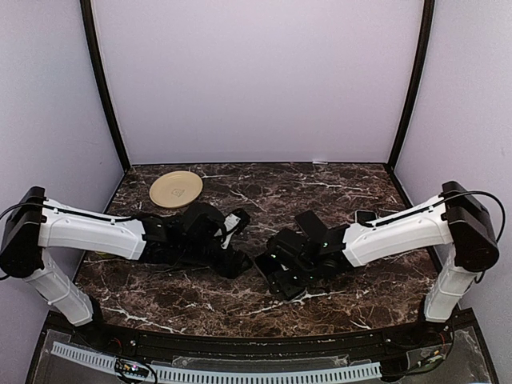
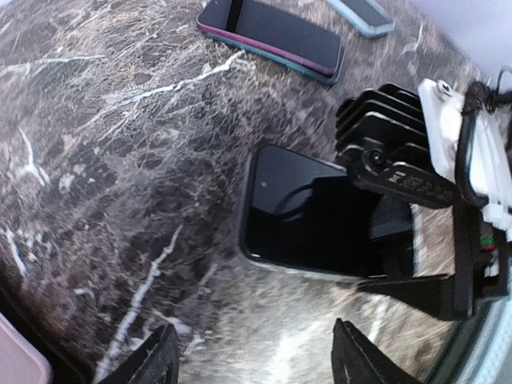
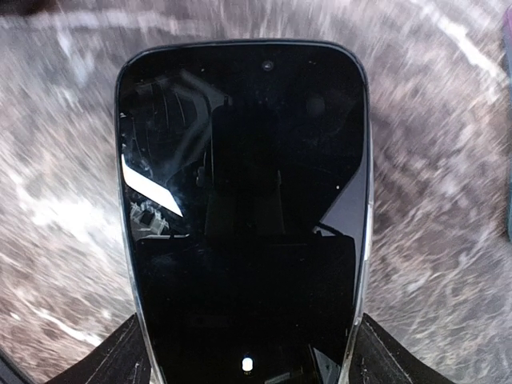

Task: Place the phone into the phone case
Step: Pick up the phone with the phone case at the center of the board, then pass from the right arm to the left

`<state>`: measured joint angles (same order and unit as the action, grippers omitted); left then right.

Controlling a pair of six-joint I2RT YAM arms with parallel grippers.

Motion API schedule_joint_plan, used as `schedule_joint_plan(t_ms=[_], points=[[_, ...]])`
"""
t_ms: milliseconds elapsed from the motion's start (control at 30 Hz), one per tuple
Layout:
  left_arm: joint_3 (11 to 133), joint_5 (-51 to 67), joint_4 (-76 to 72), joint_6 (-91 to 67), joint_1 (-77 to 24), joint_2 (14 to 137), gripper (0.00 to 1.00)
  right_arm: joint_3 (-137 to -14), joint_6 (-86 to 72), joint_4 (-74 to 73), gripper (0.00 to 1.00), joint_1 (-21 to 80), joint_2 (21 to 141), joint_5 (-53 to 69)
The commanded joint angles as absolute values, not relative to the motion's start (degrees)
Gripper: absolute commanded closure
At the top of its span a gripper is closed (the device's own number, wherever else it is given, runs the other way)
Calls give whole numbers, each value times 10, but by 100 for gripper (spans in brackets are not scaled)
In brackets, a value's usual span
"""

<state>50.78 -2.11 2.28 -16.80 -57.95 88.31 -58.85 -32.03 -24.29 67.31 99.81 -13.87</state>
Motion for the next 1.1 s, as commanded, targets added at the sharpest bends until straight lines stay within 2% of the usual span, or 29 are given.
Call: schedule_joint_plan(t_ms=[0, 133, 267, 533, 667, 867, 1067], points=[[459, 23, -91, -283, -576, 803, 27, -577, -315, -122, 67, 687, 937, -201], [391, 9, -250, -336, -576, 745, 25, -566, -291, -62, 69, 698, 907, -229], [372, -25, -296, -344, -576, 731, 26, -551, -261, -8, 69, 719, 876, -265], [378, -4, -330, -347, -576, 741, 44, -519, -220, 77, 70, 744, 829, -315], [379, 20, -353, -341, -577, 745, 56, -516, -209, 86, 71, 747, 827, -312], [391, 52, -362, -329, -581, 760, 70, -518, -202, 84, 71, 753, 828, -321], [392, 69, -361, -317, -585, 775, 75, -507, -196, 89, 71, 753, 818, -322]])
